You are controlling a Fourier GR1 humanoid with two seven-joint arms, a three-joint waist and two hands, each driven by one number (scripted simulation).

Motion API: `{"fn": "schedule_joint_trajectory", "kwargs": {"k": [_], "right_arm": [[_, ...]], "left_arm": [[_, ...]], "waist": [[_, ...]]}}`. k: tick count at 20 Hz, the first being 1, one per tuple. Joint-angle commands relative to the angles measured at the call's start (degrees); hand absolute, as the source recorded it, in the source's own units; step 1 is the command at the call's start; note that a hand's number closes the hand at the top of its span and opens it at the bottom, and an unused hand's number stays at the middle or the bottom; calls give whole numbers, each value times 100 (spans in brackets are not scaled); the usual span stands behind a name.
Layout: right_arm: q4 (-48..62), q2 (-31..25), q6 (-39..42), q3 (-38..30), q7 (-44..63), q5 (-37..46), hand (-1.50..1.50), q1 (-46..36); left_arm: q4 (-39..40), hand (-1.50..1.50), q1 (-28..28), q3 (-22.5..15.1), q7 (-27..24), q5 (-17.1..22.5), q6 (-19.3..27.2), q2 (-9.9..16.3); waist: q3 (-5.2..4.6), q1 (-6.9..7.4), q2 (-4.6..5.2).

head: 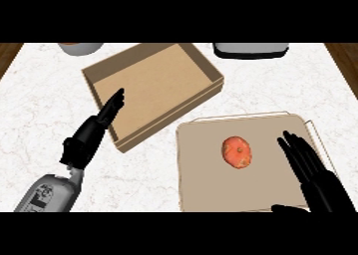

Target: Pick the squash from the tray and place it in the cardboard box

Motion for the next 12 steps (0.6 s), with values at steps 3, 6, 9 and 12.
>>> {"fn": "schedule_joint_trajectory", "kwargs": {"k": [3, 6, 9, 12], "right_arm": [[-2086, -619, 1567, 267, 1633, 253, -150, 491], [-2643, -686, 2542, 309, 2290, -302, -150, 241], [-2609, -199, 2984, 513, 2980, -312, -150, -154], [-2657, 197, 3543, 384, 3527, -730, -150, -641]], "left_arm": [[-401, 0, 242, 91, 55, 63, -101, 90], [103, 0, -57, -19, -102, -122, -93, -155], [-265, 0, 42, -64, 173, -189, -113, -193], [-112, 0, 24, 32, 22, -317, -141, -260]], "waist": [[-5, 51, 4], [-3, 43, 44], [7, 134, 44], [9, 138, 52]]}}
